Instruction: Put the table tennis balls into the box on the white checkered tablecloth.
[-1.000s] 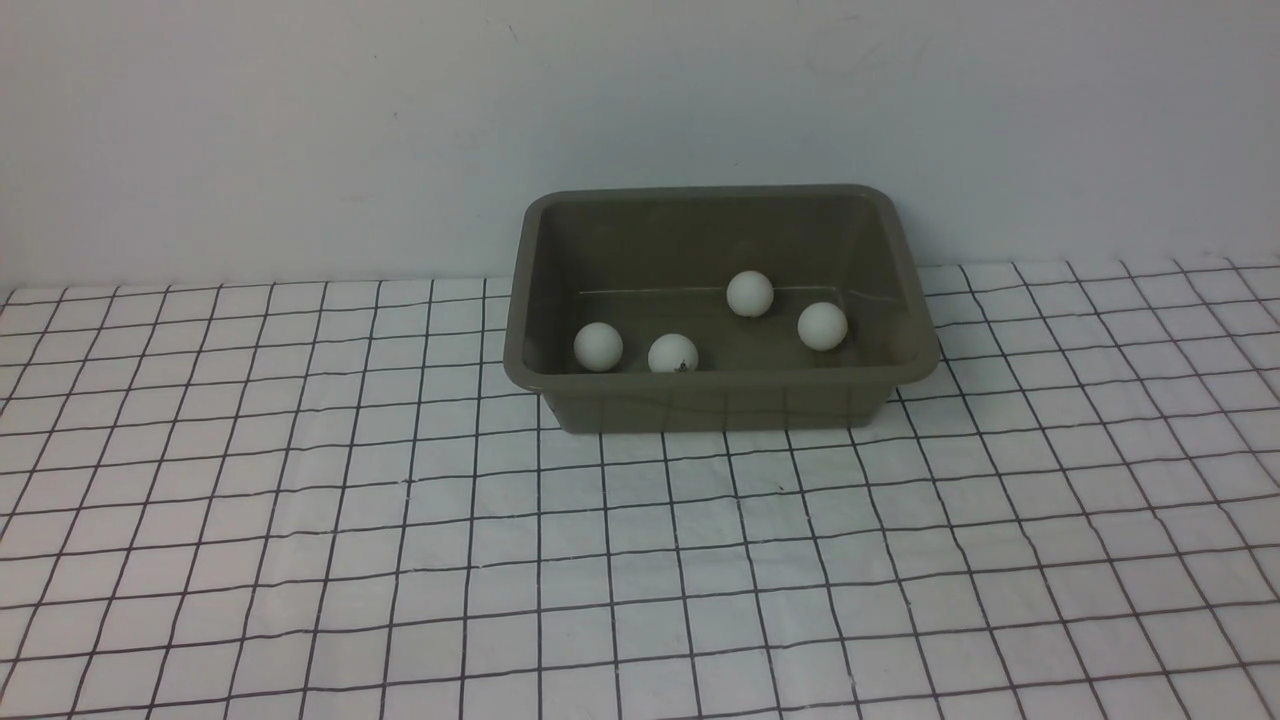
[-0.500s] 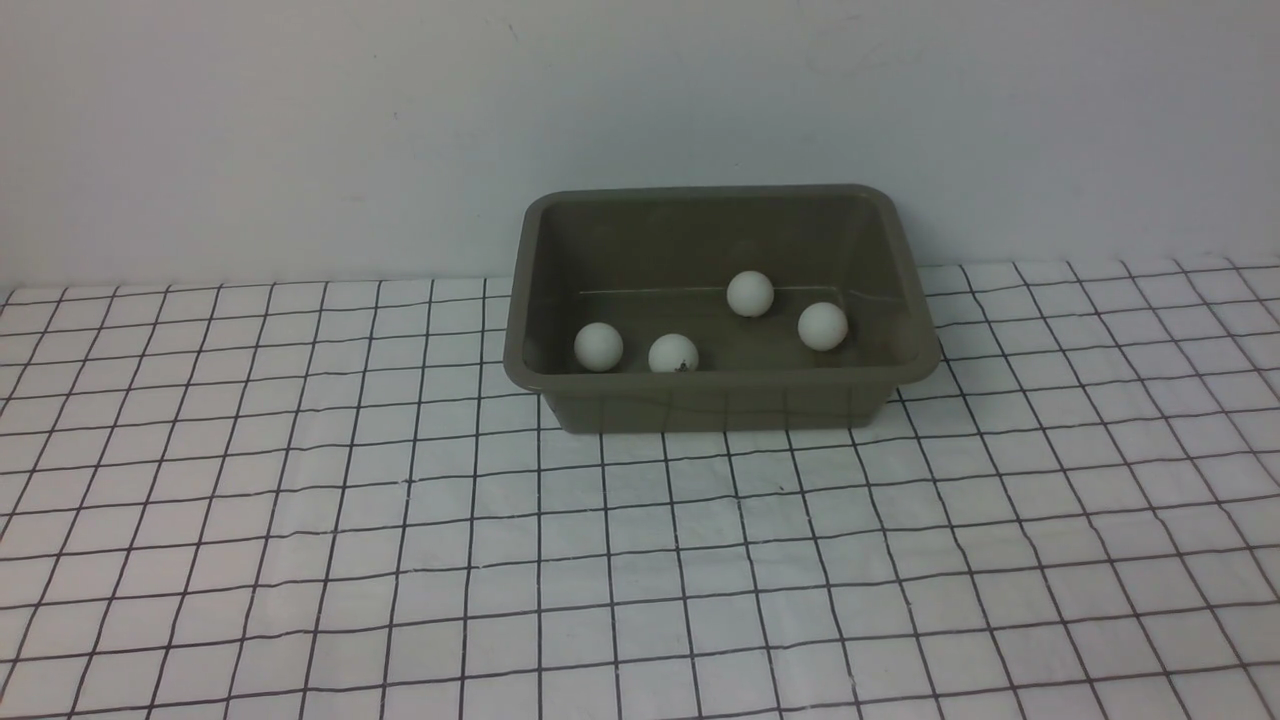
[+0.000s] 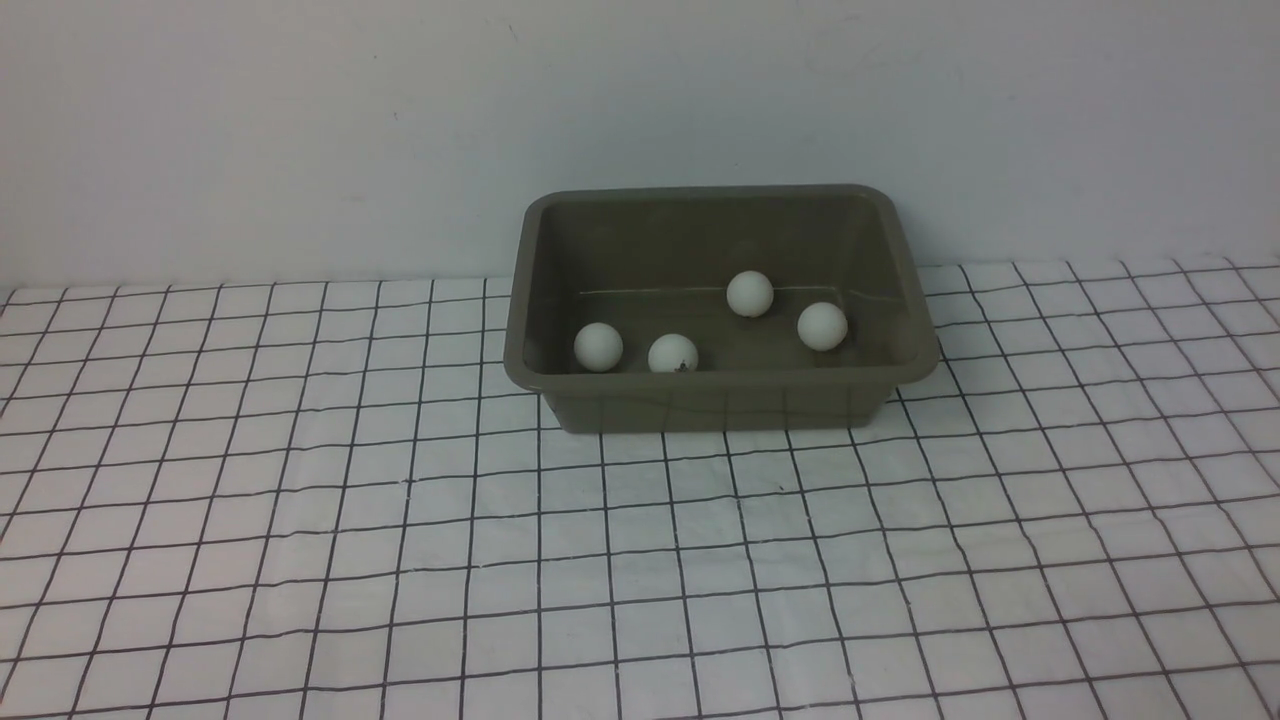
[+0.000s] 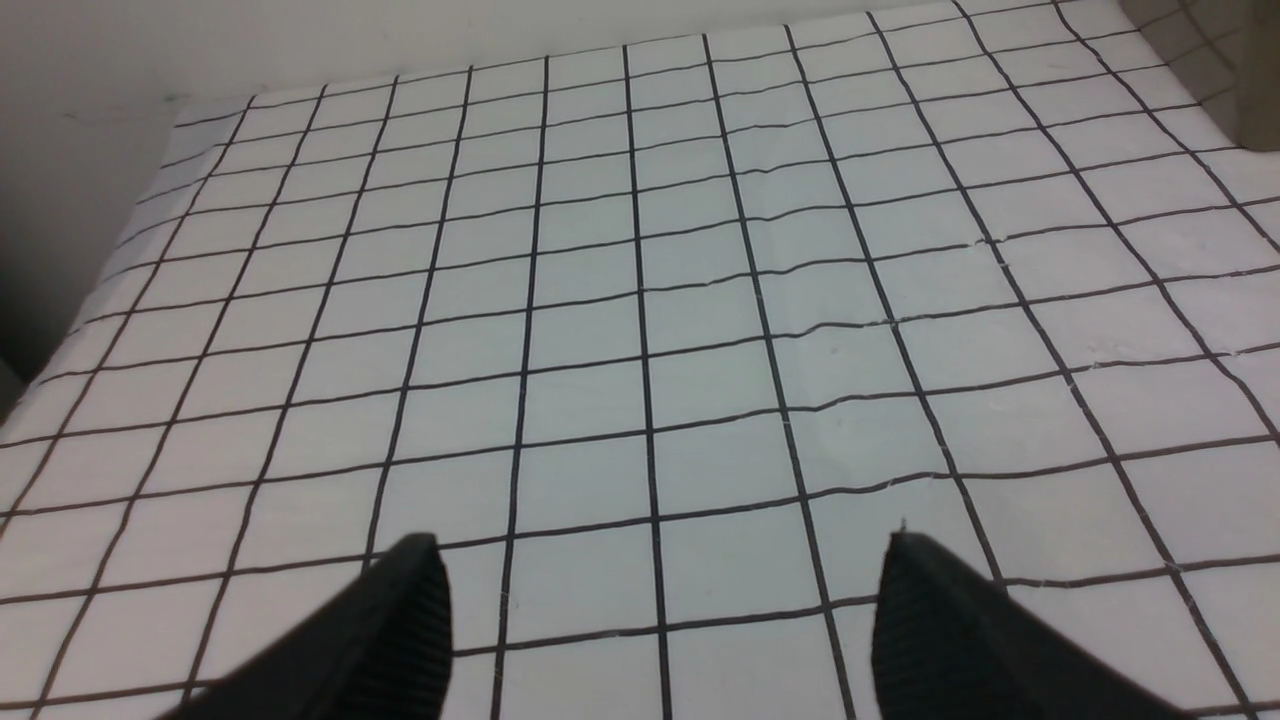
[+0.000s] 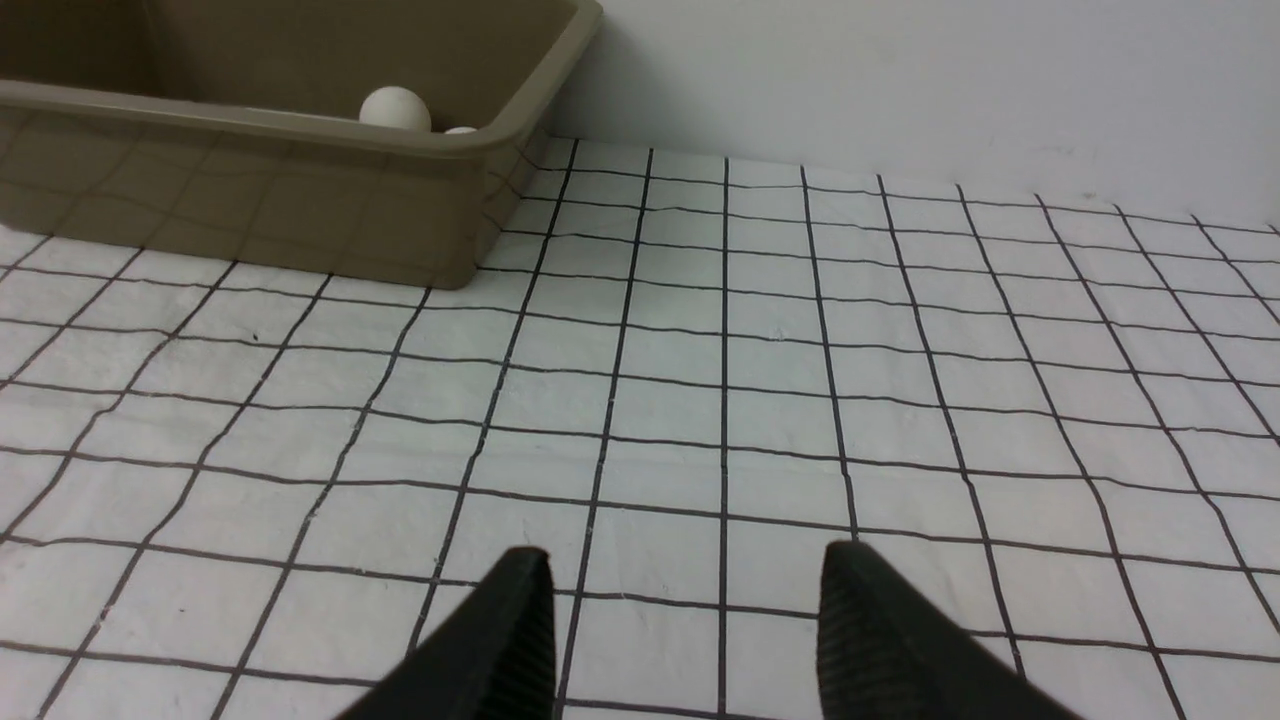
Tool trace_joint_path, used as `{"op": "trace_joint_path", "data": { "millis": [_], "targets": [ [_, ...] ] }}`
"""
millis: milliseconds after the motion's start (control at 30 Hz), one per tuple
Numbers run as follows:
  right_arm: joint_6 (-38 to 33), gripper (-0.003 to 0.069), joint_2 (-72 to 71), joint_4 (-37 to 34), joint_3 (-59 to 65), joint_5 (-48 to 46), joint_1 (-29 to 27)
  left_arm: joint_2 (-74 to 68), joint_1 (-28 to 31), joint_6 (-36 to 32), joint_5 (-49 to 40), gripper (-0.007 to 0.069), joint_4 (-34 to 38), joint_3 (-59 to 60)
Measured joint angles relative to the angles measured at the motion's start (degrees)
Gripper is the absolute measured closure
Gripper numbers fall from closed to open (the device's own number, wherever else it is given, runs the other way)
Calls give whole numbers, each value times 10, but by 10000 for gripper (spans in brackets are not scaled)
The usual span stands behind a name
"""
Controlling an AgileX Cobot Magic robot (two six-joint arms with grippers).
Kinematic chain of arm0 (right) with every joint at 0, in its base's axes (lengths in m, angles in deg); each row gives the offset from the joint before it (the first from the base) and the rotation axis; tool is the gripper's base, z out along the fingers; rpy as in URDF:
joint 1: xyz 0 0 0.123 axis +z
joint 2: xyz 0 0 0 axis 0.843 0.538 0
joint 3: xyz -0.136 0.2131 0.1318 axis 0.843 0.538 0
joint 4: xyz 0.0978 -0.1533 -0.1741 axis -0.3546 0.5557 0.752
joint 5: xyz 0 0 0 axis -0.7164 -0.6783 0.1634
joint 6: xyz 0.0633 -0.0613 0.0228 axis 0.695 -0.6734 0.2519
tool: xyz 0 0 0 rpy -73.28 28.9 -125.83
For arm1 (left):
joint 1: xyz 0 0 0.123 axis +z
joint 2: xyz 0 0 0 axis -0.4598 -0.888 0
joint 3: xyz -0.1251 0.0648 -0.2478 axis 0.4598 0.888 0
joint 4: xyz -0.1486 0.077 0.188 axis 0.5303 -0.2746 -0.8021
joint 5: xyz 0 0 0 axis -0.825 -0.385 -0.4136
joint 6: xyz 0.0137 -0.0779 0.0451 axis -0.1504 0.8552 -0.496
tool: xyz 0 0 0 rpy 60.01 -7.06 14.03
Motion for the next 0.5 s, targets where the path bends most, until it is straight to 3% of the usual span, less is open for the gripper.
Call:
{"op": "trace_joint_path", "data": {
  "millis": [500],
  "targets": [
    [24,321,0,28,19,27,0,0,0,0,0,114,0,0]
  ]
}}
